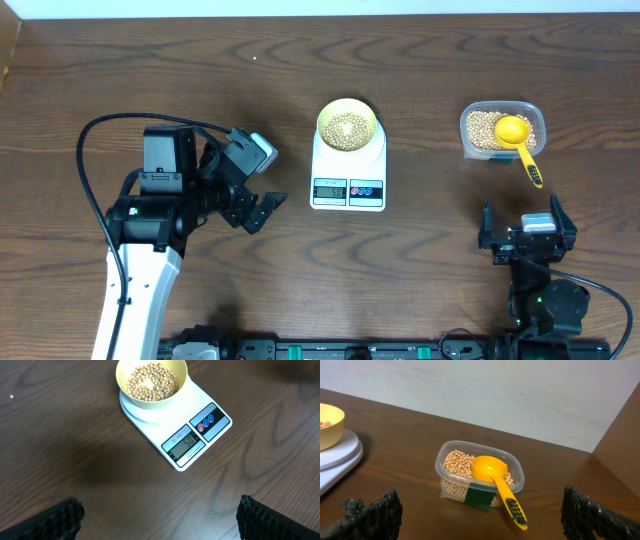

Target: Scoop item into bowl and weigh 50g on scale

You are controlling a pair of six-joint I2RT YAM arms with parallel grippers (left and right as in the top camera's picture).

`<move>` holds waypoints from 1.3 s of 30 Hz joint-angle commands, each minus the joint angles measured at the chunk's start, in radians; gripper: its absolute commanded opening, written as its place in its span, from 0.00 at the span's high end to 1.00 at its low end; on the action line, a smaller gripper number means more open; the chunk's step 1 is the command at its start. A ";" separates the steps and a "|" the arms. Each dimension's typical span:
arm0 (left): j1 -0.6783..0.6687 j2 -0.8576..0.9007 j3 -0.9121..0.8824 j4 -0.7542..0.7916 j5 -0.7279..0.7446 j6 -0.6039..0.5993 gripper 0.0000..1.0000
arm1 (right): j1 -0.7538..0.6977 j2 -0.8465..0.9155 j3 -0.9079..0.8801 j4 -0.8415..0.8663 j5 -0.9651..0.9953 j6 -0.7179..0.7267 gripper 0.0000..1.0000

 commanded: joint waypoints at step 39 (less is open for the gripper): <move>0.001 -0.883 -0.878 0.888 -0.351 -0.504 0.00 | 0.007 -0.006 -0.001 -0.006 0.008 0.010 0.01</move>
